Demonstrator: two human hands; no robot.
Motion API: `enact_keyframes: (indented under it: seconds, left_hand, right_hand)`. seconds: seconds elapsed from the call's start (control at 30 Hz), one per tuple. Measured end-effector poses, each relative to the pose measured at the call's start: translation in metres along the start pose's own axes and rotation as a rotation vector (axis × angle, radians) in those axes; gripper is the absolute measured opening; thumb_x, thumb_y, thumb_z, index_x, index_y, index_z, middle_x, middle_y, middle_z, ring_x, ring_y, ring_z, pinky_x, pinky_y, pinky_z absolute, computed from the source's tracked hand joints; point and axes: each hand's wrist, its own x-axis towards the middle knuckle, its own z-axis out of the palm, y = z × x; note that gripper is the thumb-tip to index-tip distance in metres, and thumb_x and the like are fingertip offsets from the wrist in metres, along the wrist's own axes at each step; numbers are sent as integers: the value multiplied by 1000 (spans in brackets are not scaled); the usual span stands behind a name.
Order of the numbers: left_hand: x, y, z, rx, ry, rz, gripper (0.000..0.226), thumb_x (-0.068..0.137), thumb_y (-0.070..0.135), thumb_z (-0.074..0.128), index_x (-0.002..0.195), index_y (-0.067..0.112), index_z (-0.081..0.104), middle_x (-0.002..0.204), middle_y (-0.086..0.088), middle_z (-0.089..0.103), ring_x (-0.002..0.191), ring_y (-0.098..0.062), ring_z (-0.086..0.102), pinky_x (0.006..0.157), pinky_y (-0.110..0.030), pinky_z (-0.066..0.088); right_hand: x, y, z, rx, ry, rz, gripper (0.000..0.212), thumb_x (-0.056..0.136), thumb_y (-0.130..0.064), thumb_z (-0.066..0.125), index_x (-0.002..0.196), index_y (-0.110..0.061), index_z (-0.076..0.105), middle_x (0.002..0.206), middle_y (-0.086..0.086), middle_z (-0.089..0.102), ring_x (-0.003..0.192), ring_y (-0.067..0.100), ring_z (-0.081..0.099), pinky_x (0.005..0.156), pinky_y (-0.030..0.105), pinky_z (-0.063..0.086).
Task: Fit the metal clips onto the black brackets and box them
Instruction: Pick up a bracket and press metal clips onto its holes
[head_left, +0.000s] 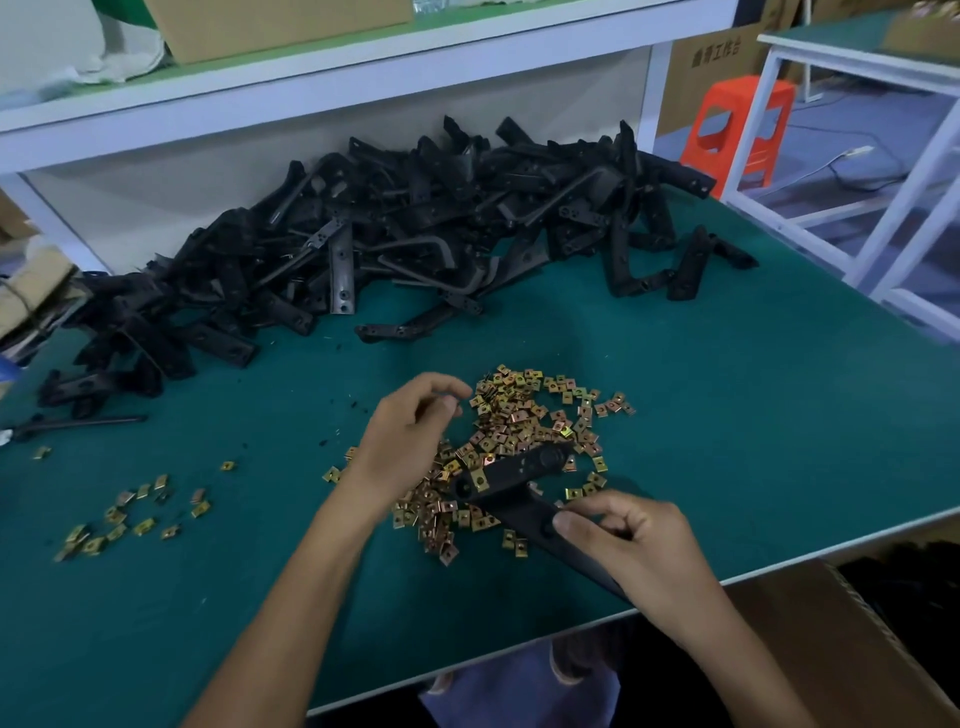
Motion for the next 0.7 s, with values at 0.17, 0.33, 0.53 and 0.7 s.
enact_keyframes:
  seconds: [0.17, 0.33, 0.53, 0.7]
  left_hand:
    - [-27, 13, 2, -306, -23, -47, 23, 101, 10, 58, 105, 29, 70, 90, 3, 74, 84, -12, 68, 75, -20, 55]
    - [-36, 17, 7, -228, -24, -17, 27, 104, 16, 54, 101, 35, 72, 86, 13, 72, 82, -1, 65, 77, -17, 52]
    - [-40, 22, 8, -328, -24, -14, 23, 96, 17, 68, 101, 37, 78, 97, 6, 77, 92, -10, 72, 85, -21, 57]
    - [-41, 24, 11, -344, -38, -40, 16, 99, 22, 62, 94, 26, 77, 91, -2, 77, 88, -16, 72, 79, -25, 58]
  right_hand:
    - [0, 0, 0, -15, -16, -25, 25, 71, -60, 72, 82, -39, 78, 46, -8, 36, 47, 5, 27, 48, 23, 21]
    - [-1, 0, 0, -18, -17, -25, 26, 70, -61, 72, 82, -39, 78, 46, -9, 35, 47, 4, 27, 48, 19, 23]
    - [-1, 0, -1, -56, -14, -29, 16, 76, -54, 75, 83, -39, 77, 44, -11, 38, 44, 3, 30, 48, 16, 24]
    - [-1, 0, -1, -39, -11, -26, 20, 73, -58, 73, 82, -41, 77, 46, -10, 38, 47, 4, 28, 48, 21, 22]
